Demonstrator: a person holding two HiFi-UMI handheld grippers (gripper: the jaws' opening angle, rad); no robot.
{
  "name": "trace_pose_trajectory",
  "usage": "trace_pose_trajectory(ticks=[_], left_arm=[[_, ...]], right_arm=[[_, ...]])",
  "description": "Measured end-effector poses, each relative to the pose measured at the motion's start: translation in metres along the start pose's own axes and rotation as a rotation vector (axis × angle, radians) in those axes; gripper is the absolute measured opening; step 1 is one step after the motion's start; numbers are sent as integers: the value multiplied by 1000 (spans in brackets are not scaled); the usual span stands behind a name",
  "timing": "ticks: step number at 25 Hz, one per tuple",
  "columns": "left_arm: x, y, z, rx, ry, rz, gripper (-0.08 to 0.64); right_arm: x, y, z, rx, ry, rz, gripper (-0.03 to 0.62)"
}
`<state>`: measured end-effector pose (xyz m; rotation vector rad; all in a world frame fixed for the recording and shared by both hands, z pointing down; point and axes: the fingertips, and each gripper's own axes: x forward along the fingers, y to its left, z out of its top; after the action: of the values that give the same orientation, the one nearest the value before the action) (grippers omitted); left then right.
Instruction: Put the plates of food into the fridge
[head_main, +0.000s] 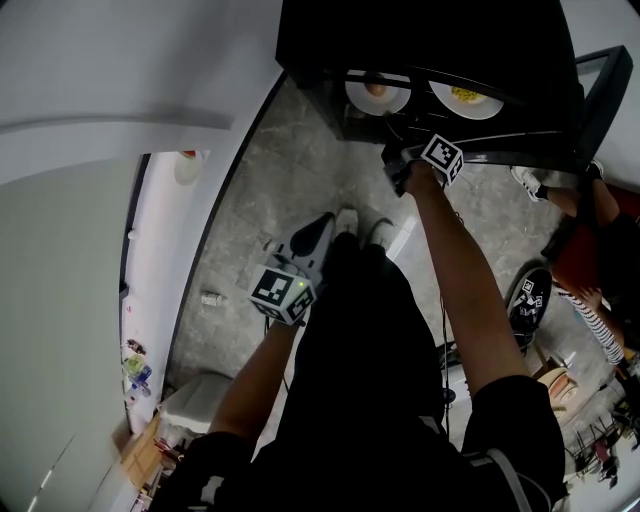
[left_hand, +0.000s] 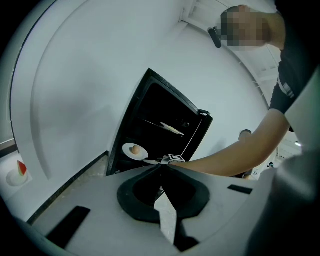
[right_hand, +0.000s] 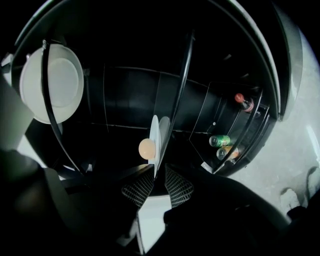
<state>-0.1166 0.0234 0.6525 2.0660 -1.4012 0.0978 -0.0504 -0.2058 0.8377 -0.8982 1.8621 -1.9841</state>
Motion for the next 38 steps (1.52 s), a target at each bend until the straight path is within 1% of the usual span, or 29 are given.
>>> trace_pose_trajectory(ticks=[14,17,22,28,33,38], left_arm=[[21,-22,9,26,2,-38,21],[21,-26,13,35,0,-43,21],[18,-37,17,44,-1,-53,21],[12,-52,30,66,-6,-73,21],[11,-61,35,74,-8,-85,21],[12,-71,40,86,-6,-104,21]], right_arm=[[-50,7,-5,-37,52,8,61],[-62,15,-8,-60,62,11,61],[-88,28,-18,-134,86,10,61],[-118,45,-20,-135,74,28,61],[-142,57,-20,-167,71,33,61],[-157,85,-17,-220,61,89,61]])
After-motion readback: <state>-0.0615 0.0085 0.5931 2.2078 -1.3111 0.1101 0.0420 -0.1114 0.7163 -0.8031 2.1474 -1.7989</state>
